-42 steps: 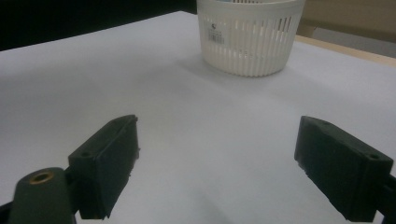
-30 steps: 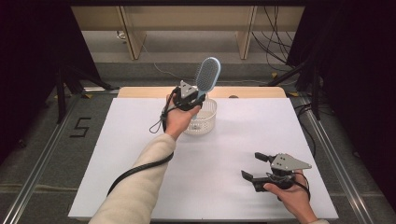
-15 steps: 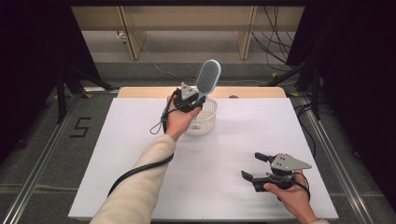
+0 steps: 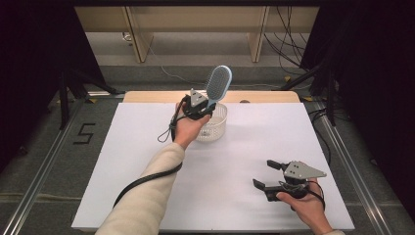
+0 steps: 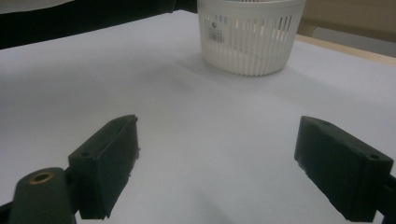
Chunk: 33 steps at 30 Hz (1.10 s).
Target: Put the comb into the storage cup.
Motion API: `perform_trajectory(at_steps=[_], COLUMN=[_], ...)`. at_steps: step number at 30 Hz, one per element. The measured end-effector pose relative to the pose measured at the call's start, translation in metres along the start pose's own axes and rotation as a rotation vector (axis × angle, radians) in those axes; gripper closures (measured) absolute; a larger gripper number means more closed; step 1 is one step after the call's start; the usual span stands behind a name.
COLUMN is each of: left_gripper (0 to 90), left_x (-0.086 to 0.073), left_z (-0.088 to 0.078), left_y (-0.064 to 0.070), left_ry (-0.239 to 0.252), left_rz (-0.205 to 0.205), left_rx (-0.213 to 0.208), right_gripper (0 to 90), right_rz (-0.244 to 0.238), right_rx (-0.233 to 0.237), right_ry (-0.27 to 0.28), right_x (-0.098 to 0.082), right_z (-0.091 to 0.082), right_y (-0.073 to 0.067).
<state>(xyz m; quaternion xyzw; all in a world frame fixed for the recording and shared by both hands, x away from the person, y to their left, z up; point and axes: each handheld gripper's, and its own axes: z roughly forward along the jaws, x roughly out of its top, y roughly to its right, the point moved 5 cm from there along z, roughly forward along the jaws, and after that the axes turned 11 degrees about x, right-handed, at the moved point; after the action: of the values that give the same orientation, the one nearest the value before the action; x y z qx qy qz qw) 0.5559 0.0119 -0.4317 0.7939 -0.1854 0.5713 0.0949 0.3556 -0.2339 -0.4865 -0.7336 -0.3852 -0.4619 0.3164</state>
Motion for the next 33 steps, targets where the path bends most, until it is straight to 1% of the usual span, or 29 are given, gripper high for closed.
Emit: perform_trajectory(at_steps=[9,16,21,23,24,26,27,29,31,33], left_gripper=[69.5,69.4,69.2,68.5,67.6,62.4,60.6,56.4,54.7,50.4], left_x=[-0.003,-0.008,-0.012,-0.012,-0.012,-0.013,-0.012,-0.012,-0.009,-0.006], left_z=[0.000,0.002,0.004,0.003,0.003,0.003,0.002,0.000,-0.003,-0.007], left_y=[0.000,0.000,-0.001,-0.002,-0.002,-0.001,-0.002,-0.001,-0.002,-0.004], left_ry=[-0.013,-0.024,-0.042,-0.061,-0.073,-0.103,-0.104,-0.125,-0.114,-0.105], left_rz=[0.017,0.019,0.031,0.027,0.025,0.034,0.036,0.045,0.051,0.038], left_rx=[-0.003,0.007,0.025,0.045,0.050,0.054,0.057,0.043,0.052,0.046], right_gripper=[14.4,14.4,14.4,14.4,14.4,14.4,14.4,14.4,14.4,14.4], right_rz=[-0.003,-0.002,-0.005,-0.002,-0.002,-0.004,-0.004,-0.002,-0.004,-0.003], right_rx=[0.000,-0.001,-0.001,-0.001,-0.001,-0.001,-0.001,0.000,-0.001,-0.001], right_ry=[0.000,0.001,0.001,0.002,0.000,0.001,0.001,0.002,0.003,0.002], right_x=[0.000,0.000,0.000,0.000,0.000,0.000,0.000,0.000,0.000,0.000], right_z=[0.000,0.000,0.000,0.000,0.000,0.000,0.000,0.000,0.000,0.000], right_y=[0.000,0.000,0.000,0.000,0.000,0.000,0.000,0.000,0.000,0.000])
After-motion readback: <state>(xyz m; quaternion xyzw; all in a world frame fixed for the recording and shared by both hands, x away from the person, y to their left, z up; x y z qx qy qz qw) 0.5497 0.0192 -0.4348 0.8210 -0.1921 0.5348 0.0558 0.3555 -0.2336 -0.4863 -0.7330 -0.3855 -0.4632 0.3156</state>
